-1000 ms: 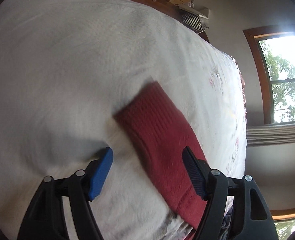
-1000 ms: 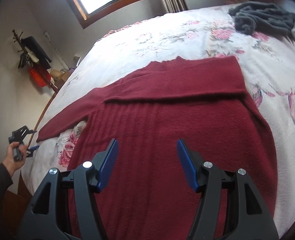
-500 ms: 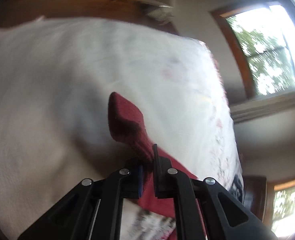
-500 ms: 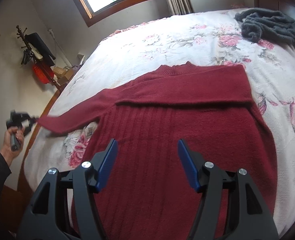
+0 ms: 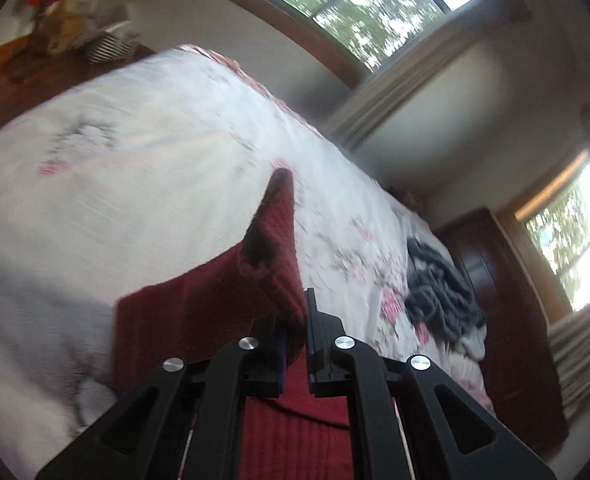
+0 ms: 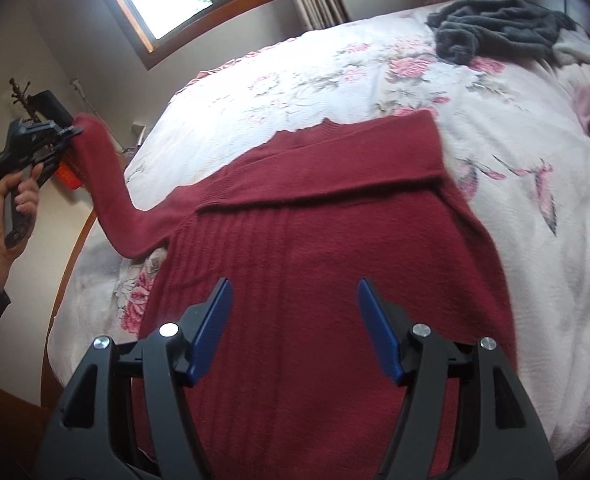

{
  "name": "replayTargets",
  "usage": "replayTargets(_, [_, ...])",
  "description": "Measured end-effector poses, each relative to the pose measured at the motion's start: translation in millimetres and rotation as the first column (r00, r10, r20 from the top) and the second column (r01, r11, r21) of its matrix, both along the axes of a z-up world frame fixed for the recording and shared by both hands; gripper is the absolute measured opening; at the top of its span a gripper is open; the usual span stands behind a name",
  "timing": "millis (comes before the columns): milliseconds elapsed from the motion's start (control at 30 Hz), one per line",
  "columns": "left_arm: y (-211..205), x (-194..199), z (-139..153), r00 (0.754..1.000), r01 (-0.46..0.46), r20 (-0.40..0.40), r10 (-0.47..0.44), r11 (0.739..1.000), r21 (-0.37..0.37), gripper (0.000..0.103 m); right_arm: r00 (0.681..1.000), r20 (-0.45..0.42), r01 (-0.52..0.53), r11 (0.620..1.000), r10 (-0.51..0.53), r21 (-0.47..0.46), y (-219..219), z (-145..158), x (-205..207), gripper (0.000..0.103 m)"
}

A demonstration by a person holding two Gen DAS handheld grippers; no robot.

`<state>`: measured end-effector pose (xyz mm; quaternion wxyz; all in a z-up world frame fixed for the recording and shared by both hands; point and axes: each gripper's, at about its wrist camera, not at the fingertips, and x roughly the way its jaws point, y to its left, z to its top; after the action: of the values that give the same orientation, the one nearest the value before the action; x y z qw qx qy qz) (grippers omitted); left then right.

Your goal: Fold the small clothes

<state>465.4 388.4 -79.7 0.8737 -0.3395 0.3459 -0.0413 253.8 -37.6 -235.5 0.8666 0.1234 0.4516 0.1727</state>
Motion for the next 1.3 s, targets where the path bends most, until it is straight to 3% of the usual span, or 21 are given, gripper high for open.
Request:
replayTargets(200, [-97, 51, -63, 0.985, 0.147, -0.095, -0.143, 0.989, 0.030, 0.007, 0.999, -0.014, 0.049, 0.999, -0.049, 0.000, -28, -9, 2, 0.066])
replayTargets(333, [-165, 74, -124, 0.947, 0.265, -0.207, -0.246, 0.962, 0.066, 0.008, 0.996, -0.049, 0.073, 0.997, -0.073, 0.001, -44, -21, 10, 0.067])
replayTargets(400, [-191, 77, -150, 0.921, 0.323, -0.264, -0.288, 0.941, 0.100, 0.023, 0.993, -0.102, 0.072, 0.996, -0.066, 0.056, -51, -30, 23, 0.067])
replayTargets(433, [-201, 71, -161, 0.911, 0.343, -0.292, -0.291, 0.928, 0.146, 0.043, 0.990, -0.130, 0.072, 0.993, -0.059, 0.097, -54, -33, 31, 0.067])
replayTargets(467, [-207, 68, -166, 0.909, 0.351, -0.301, -0.288, 0.919, 0.181, 0.055, 0.986, -0.159, 0.069, 0.987, -0.046, 0.146, -56, -35, 41, 0.069])
replayTargets(533, [-199, 50, -171, 0.912, 0.347, -0.303, -0.277, 0.914, 0.210, 0.062, 0.979, -0.203, 0.051, 0.972, -0.004, 0.228, -55, -39, 65, 0.076])
replayTargets(633, [-171, 12, -171, 0.920, 0.309, -0.304, -0.249, 0.936, 0.170, 0.074, 0.958, -0.273, 0.021, 0.929, 0.087, 0.369, -43, -50, 114, 0.076])
replayTargets(733, [-165, -37, -174, 0.913, 0.305, -0.322, -0.249, 0.942, 0.138, 0.074, 0.925, -0.347, 0.032, 0.877, 0.156, 0.479, -20, -72, 174, 0.062])
replayTargets(767, [-163, -53, -176, 0.913, 0.300, -0.326, -0.246, 0.945, 0.128, 0.074, 0.913, -0.370, 0.039, 0.865, 0.173, 0.500, -11, -80, 192, 0.053])
replayTargets(867, [-159, -99, -185, 0.913, 0.263, -0.341, -0.225, 0.962, 0.068, 0.074, 0.857, -0.470, 0.065, 0.860, 0.212, 0.506, 25, -115, 250, 0.050])
replayTargets(1000, [-154, -142, -198, 0.911, 0.231, -0.349, -0.220, 0.973, -0.010, 0.075, 0.800, -0.562, 0.092, 0.884, 0.208, 0.459, 54, -146, 284, 0.050])
replayTargets(1167, [-137, -165, -215, 0.915, 0.165, -0.352, -0.195, 0.980, -0.113, 0.075, 0.792, -0.572, 0.083, 0.891, 0.213, 0.447, 75, -151, 295, 0.049])
replayTargets(1233, [-134, -169, -219, 0.917, 0.157, -0.349, -0.193, 0.979, -0.128, 0.075, 0.791, -0.570, 0.073, 0.892, 0.221, 0.446, 83, -148, 303, 0.043])
replayTargets(1267, [-134, -169, -220, 0.916, 0.159, -0.350, -0.195, 0.979, -0.129, 0.075, 0.786, -0.576, 0.073, 0.891, 0.225, 0.448, 88, -148, 305, 0.032])
replayTargets(1300, [-134, -170, -220, 0.915, 0.160, -0.353, -0.197, 0.978, -0.130, 0.075, 0.781, -0.583, 0.072, 0.894, 0.225, 0.442, 93, -147, 307, 0.014])
